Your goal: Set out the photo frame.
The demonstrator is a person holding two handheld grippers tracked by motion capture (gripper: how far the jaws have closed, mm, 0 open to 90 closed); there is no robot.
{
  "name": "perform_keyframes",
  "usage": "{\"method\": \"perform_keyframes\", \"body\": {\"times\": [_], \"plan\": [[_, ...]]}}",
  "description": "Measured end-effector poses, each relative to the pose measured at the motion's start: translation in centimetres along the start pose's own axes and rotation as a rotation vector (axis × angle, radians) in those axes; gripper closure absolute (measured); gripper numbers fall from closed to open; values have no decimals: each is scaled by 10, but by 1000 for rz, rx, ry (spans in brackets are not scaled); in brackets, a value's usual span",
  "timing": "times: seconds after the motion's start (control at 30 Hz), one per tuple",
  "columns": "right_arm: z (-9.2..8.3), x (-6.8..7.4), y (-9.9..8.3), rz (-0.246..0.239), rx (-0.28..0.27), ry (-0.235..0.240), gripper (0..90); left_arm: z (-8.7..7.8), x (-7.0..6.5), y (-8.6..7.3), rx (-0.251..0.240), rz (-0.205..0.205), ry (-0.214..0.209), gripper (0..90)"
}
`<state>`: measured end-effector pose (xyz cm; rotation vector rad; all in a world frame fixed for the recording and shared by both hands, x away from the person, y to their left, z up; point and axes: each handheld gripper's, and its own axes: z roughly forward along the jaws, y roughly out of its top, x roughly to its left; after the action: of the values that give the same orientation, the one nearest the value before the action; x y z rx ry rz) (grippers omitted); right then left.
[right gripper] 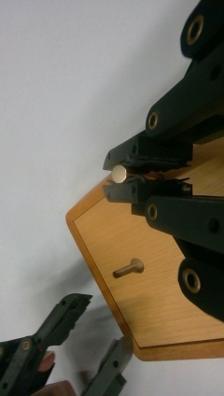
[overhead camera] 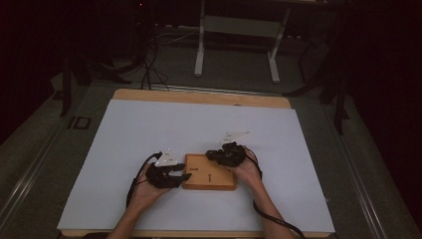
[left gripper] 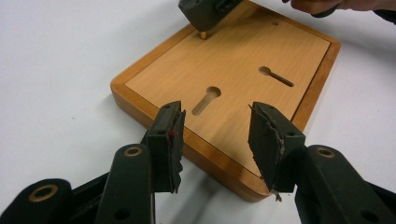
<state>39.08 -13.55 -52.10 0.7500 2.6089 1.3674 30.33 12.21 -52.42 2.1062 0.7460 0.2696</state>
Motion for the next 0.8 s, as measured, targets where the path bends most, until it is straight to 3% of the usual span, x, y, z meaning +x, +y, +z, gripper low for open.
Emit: {"method": "perform_keyframes", "body": {"times": [0.17,0.6,0.8], "plan": [[1,-3,-1,22,-11,19,835,2,-6,0,20,35,7,532],[1,-9,0,69,4,63,831,-1,-11,-3,15,49,-3,494],[2,-12,2,90,17,82,833,-4,-15,-4,9,79,17,460]]}}
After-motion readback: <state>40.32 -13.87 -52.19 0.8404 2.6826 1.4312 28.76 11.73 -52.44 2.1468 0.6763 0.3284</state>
